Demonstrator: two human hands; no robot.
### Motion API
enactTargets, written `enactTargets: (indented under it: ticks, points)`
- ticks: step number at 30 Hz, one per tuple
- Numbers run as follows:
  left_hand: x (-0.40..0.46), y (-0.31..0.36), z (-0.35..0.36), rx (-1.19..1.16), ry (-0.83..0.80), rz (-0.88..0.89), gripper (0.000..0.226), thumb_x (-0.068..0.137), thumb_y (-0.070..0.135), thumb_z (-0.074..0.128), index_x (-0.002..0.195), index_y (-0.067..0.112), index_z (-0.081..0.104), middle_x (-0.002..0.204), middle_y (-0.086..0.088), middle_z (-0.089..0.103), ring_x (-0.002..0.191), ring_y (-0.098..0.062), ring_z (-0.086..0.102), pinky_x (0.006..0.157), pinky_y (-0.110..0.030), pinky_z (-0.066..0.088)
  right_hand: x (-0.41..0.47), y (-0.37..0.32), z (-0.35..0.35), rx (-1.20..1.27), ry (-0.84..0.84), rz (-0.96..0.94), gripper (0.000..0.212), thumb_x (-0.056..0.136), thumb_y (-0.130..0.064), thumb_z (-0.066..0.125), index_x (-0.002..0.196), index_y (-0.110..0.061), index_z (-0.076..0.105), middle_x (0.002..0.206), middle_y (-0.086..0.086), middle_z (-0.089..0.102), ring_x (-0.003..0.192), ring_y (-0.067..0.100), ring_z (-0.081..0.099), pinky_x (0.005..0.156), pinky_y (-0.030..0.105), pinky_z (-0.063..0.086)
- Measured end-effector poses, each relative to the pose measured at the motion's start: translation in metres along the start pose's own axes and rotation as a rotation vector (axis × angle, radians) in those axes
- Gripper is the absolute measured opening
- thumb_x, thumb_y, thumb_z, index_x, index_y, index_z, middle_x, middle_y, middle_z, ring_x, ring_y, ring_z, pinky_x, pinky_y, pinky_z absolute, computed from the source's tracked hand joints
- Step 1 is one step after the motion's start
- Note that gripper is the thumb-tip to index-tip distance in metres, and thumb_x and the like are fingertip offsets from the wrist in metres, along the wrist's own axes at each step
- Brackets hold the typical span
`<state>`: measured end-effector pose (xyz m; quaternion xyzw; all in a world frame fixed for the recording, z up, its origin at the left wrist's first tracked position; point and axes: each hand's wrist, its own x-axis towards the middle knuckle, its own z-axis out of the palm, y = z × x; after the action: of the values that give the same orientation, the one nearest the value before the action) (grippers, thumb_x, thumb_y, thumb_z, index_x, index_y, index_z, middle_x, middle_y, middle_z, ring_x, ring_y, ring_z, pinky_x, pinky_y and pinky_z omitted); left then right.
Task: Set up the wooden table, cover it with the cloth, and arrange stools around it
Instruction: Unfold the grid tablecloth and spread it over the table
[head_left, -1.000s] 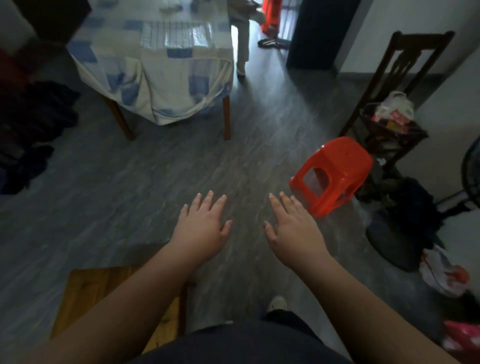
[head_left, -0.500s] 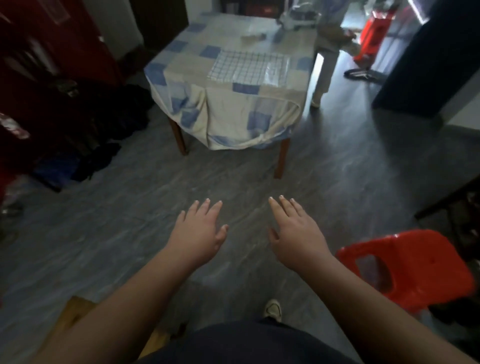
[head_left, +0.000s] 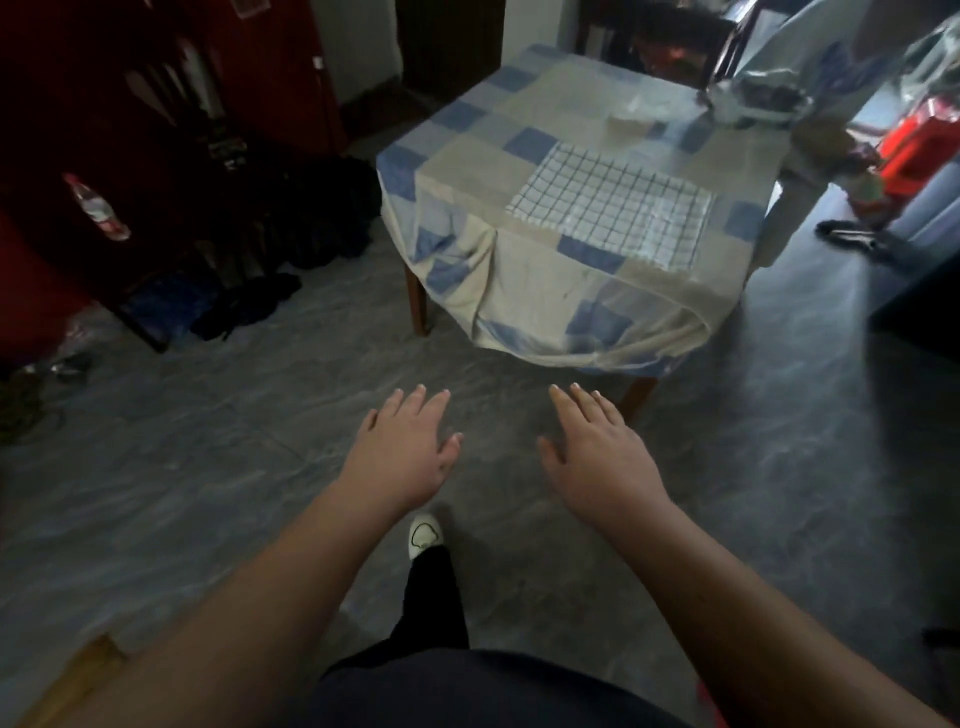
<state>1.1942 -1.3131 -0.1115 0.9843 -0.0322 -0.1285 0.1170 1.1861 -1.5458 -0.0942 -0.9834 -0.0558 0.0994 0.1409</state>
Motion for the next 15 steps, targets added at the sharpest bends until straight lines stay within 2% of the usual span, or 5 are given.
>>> enactTargets:
  ticks: [5,9,15]
  points:
    - [0.118,-0.025,-0.037,-0.036,-0.022,0.025,0.066,0.101,0.054,0.037,0.158,0.028,0.017,0.166,-0.003,0.017,0.152,-0.026,0.013,0.122,-0.044,0.019,0.125,-0.014,-0.02,-0.019,0.013,0.033,0.069,0.1,-0.048,0.043,0.16,-0.027,0.017,0.167,0.0,0.019,0.154,0.02,0.012,0.124,0.04,0.019]
    - [0.21,-0.038,-0.073,-0.007,-0.043,0.089,0.066,0.1,0.055,0.037,0.157,0.029,0.017,0.166,-0.004,0.018,0.152,-0.027,0.014,0.121,-0.048,0.021,0.214,-0.026,-0.042,0.032,0.032,0.065,0.066,0.101,-0.05,0.041,0.16,-0.029,0.018,0.167,-0.002,0.019,0.154,0.019,0.011,0.124,0.042,0.02]
    - [0.334,-0.023,-0.105,0.027,-0.036,0.175,0.064,0.1,0.053,0.038,0.155,0.024,0.025,0.162,-0.007,0.025,0.149,-0.027,0.02,0.12,-0.044,0.024,0.307,-0.008,-0.059,0.094,0.016,0.149,0.064,0.101,-0.046,0.041,0.159,-0.03,0.021,0.167,-0.002,0.02,0.154,0.019,0.012,0.123,0.039,0.018]
